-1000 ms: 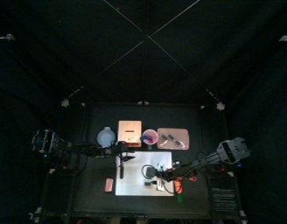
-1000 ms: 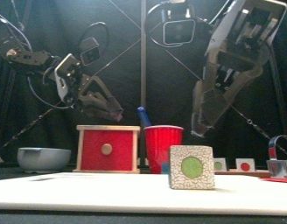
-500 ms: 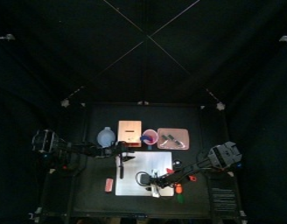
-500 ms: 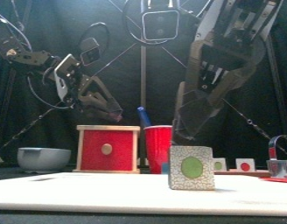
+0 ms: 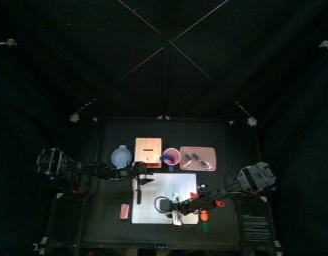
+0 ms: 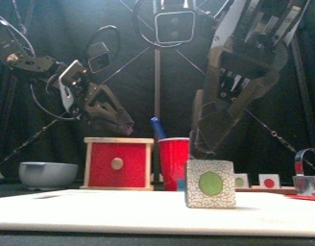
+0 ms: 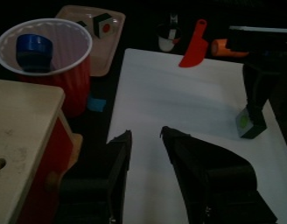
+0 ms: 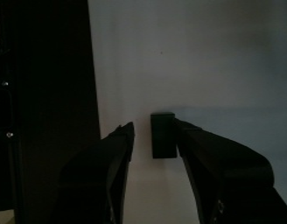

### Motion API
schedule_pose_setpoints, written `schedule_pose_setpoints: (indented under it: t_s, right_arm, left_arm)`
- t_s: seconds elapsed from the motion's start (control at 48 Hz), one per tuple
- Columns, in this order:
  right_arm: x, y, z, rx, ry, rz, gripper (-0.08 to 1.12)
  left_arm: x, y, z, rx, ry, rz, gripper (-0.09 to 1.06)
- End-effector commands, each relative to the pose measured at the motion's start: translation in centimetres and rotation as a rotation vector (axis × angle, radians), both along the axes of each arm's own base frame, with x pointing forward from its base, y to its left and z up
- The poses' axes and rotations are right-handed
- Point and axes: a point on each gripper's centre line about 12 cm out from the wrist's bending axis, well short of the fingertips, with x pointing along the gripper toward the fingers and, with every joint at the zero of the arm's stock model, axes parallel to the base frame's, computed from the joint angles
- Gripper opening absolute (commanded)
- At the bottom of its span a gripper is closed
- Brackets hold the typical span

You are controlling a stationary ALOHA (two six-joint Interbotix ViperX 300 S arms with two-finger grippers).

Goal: Place sushi on board then cut the sushi with the knife then place the pieces on the plate
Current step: Place the 4 sushi pieces on the plate

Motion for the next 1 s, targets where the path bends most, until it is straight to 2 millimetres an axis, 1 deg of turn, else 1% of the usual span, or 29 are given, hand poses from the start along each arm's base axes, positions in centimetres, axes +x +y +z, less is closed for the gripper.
schedule_pose_setpoints:
  t_s: [0.021, 0.146, 0.271, 0.396, 0.708, 0.792, 0.896, 1.0]
  right_arm:
    - [0.1, -0.3, 3.0, 0.007, -0.066, 0.0, 0.78]
    - [0.1, -0.6, 3.0, 0.003, -0.062, -0.006, 0.78]
    - [0.3, -0.6, 2.2, 0.001, -0.046, -0.008, 0.78]
    - [0.3, -0.3, 1.9, 0.003, -0.04, -0.005, 0.78]
    - [0.2, -0.5, -0.5, -0.013, 0.016, -0.012, 0.78]
    - [0.1, -0.6, -0.7, -0.016, 0.02, -0.009, 0.77]
    - [0.1, -0.9, -0.7, -0.019, 0.022, -0.015, 0.74]
    - [-0.1, -1.3, -0.7, -0.022, 0.023, -0.021, 0.65]
  left_arm:
    - [0.3, 0.0, 0.5, -0.001, -0.017, -0.001, 0.75]
    - [0.3, 0.0, 0.5, 0.0, -0.018, -0.001, 0.75]
    - [0.3, 0.0, 0.5, 0.001, -0.017, -0.001, 0.75]
    - [0.3, 0.0, 0.5, 0.001, -0.018, -0.001, 0.75]
    - [0.3, 0.0, 0.5, 0.001, -0.018, 0.0, 0.75]
    - [0.3, 0.0, 0.5, 0.001, -0.018, -0.001, 0.75]
    - [0.3, 0.0, 0.5, 0.001, -0.017, -0.001, 0.75]
    - [0.3, 0.0, 0.5, 0.001, -0.017, 0.0, 0.75]
